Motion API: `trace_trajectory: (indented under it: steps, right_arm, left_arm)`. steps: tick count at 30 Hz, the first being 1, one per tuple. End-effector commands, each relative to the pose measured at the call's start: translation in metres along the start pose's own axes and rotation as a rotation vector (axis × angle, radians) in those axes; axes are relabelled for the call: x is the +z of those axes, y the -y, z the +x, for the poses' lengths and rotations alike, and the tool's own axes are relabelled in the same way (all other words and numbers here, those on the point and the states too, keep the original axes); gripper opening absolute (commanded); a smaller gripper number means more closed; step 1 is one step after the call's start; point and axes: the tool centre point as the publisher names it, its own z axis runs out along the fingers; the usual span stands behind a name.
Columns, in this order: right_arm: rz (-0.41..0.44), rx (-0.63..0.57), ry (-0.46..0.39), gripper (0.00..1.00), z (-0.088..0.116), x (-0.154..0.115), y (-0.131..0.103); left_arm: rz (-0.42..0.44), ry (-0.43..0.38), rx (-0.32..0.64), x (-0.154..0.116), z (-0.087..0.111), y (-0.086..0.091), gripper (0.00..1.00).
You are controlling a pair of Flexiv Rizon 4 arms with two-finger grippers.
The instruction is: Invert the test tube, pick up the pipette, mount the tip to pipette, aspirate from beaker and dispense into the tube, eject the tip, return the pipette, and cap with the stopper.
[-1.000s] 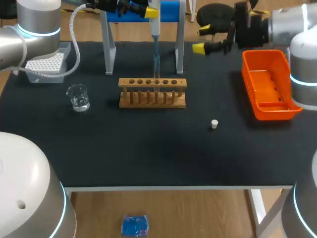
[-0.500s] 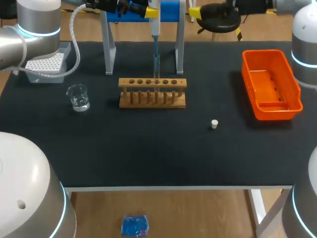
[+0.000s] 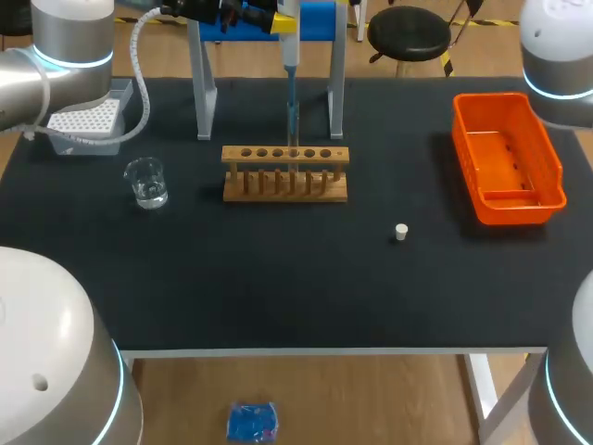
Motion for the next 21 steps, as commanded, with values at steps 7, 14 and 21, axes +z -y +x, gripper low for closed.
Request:
trace_trajectory:
  steps: [7, 14, 21]
  right_arm:
    - [0.009, 0.001, -0.002, 1.0, -0.001, 0.0, -0.002]
    - [0.015, 0.007, 0.006, 1.0, 0.0, 0.001, -0.003]
    - [0.03, 0.027, -0.003, 0.68, 0.007, 0.007, -0.019]
  left_arm:
    - [-0.001, 0.005, 0.0, 0.0, 0.002, 0.001, 0.0]
    - [-0.001, 0.005, 0.0, 0.0, 0.002, 0.001, 0.0]
    - [-0.001, 0.005, 0.0, 0.0, 0.002, 0.001, 0.0]
